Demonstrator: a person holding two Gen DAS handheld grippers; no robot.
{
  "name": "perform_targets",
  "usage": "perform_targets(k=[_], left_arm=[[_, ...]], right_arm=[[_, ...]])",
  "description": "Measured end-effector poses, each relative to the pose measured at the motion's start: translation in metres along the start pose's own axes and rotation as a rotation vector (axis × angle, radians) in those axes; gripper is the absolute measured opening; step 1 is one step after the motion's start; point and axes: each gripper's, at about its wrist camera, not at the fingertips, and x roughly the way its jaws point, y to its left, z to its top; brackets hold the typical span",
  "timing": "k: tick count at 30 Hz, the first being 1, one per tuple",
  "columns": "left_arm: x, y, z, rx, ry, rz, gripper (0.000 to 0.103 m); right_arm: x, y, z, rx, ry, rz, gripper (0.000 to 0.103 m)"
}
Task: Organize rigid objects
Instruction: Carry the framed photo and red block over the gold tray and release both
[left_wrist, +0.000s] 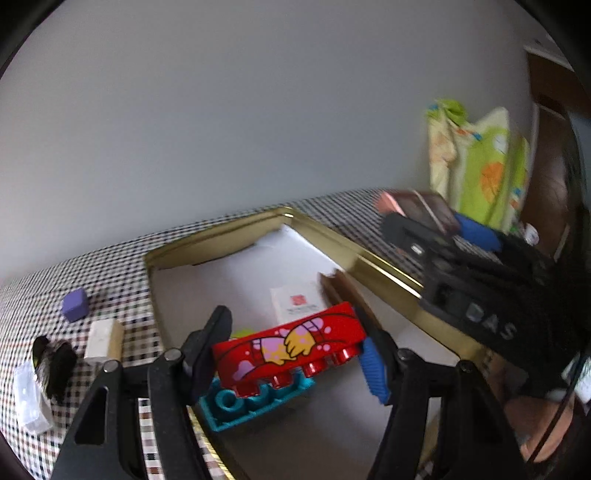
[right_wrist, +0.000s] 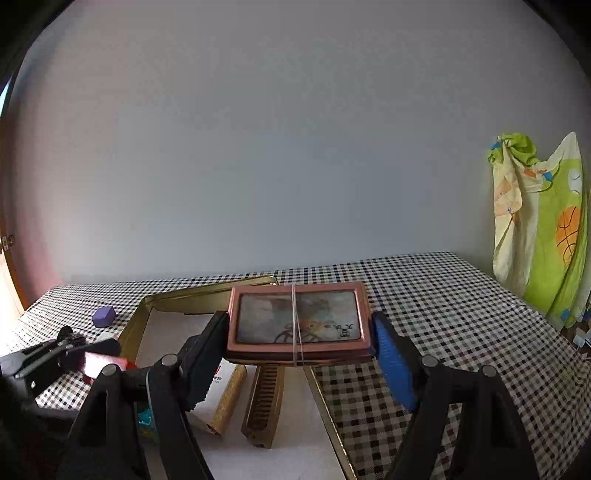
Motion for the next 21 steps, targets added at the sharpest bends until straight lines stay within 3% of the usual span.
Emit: perform_targets(k=[4, 8, 15, 21], left_arm=[[0.006, -0.010, -0.002, 0.046, 0.031, 0.012, 0.066], [0.007, -0.007, -0.001, 0.029, 0.048, 0.013, 0.066], [0.003, -0.013, -0.002, 0.089, 0.042, 0.104, 0.066], [0.006, -0.007, -0.002, 0.071, 0.077, 0.106, 0.066]], right_arm=[[0.003, -0.004, 0.005, 0.002, 0.012, 0.009, 0.078], [0.011, -0.002, 0.003, 0.006, 0.069, 0.034, 0.078], [0.014, -0.002, 0.004, 0.010, 0.103, 0.048, 0.078], [0.018, -0.007, -0.001, 0.012, 0.124, 0.057, 0.078]])
